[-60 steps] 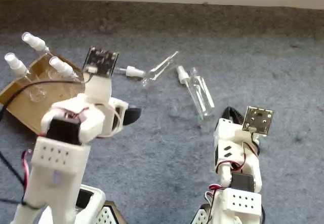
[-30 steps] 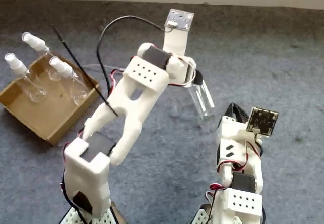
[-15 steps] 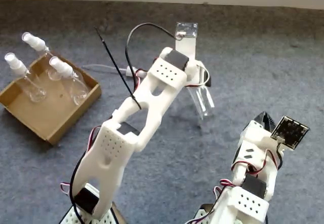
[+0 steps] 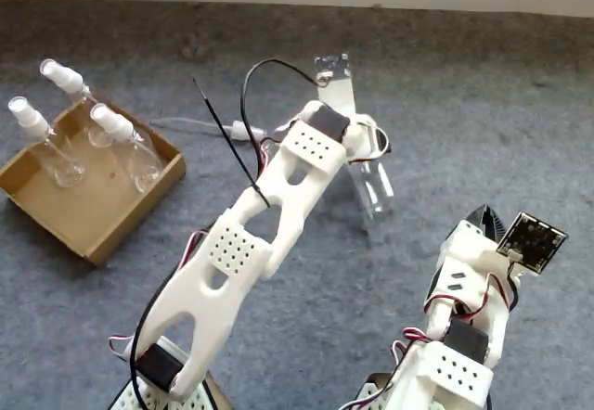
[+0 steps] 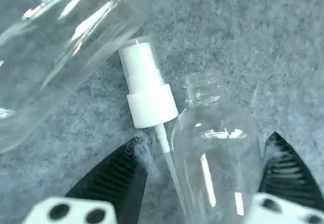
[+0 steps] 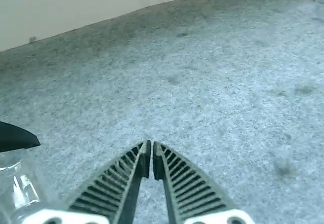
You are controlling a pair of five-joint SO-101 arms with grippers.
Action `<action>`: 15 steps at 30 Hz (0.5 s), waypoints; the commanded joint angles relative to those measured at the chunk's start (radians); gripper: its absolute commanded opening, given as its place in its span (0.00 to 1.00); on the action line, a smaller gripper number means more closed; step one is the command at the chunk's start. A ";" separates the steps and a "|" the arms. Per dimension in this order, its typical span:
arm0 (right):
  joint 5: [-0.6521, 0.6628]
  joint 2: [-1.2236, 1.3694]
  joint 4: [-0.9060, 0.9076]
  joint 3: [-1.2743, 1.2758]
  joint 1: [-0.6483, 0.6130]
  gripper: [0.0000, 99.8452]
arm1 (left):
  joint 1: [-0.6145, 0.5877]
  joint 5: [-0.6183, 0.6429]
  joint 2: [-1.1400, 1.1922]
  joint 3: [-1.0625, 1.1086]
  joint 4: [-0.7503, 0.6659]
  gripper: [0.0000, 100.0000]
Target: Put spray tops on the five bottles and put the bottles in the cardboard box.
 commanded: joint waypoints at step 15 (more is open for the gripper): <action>-0.003 -0.010 0.002 0.131 0.008 0.01 | 0.042 0.005 0.162 -0.372 0.152 0.07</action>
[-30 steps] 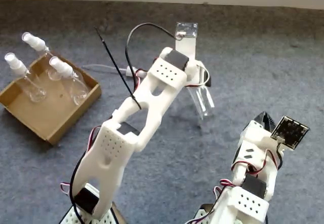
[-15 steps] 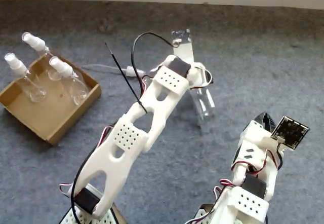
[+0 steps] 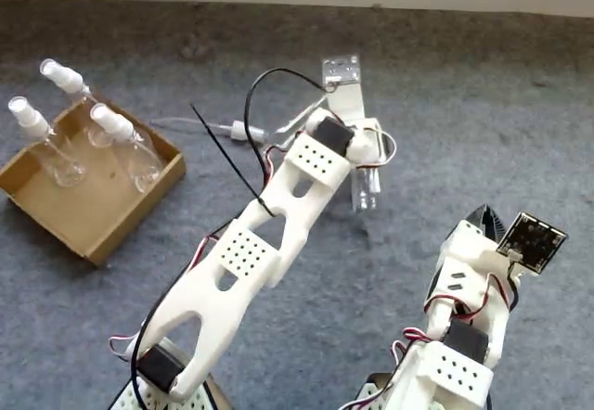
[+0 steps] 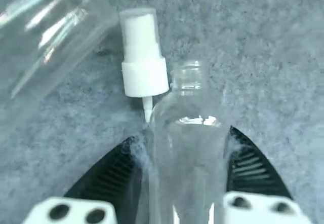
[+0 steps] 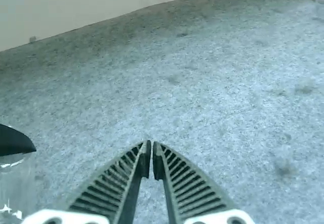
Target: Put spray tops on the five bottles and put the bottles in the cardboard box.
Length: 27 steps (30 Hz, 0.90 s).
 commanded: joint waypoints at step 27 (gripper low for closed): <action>-0.003 -0.010 0.002 0.131 0.008 0.01 | -0.101 -0.508 -0.163 -0.050 0.342 0.07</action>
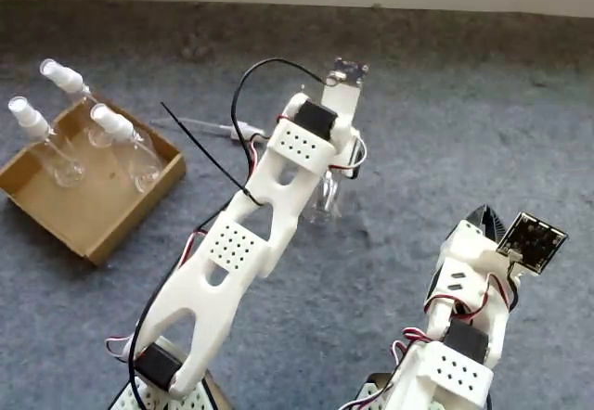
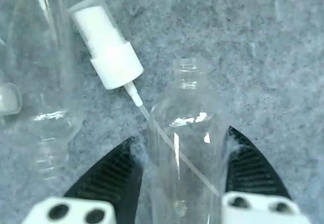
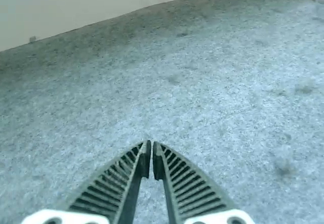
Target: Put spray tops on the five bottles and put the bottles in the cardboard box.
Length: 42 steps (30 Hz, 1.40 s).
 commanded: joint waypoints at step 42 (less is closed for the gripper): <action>-0.003 -0.007 0.002 0.134 -0.018 0.01 | -0.091 -0.114 -0.524 0.008 0.018 0.07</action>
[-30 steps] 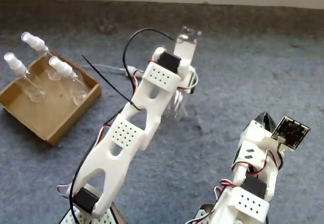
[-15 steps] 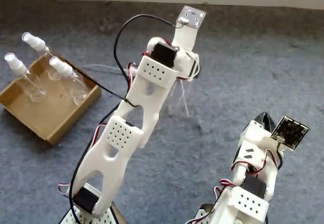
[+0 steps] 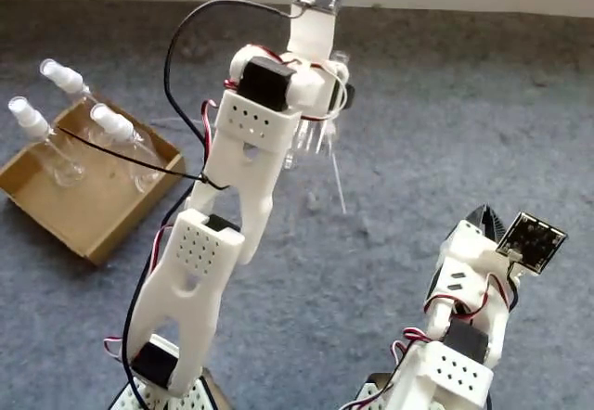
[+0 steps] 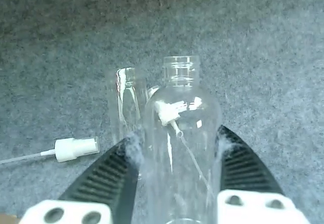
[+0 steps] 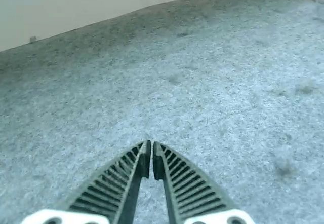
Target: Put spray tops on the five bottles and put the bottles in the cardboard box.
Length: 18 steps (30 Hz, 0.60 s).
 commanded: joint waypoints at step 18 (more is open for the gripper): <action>-0.003 -0.007 0.002 0.134 -0.016 0.01 | -0.004 -0.015 -0.624 0.723 0.002 0.08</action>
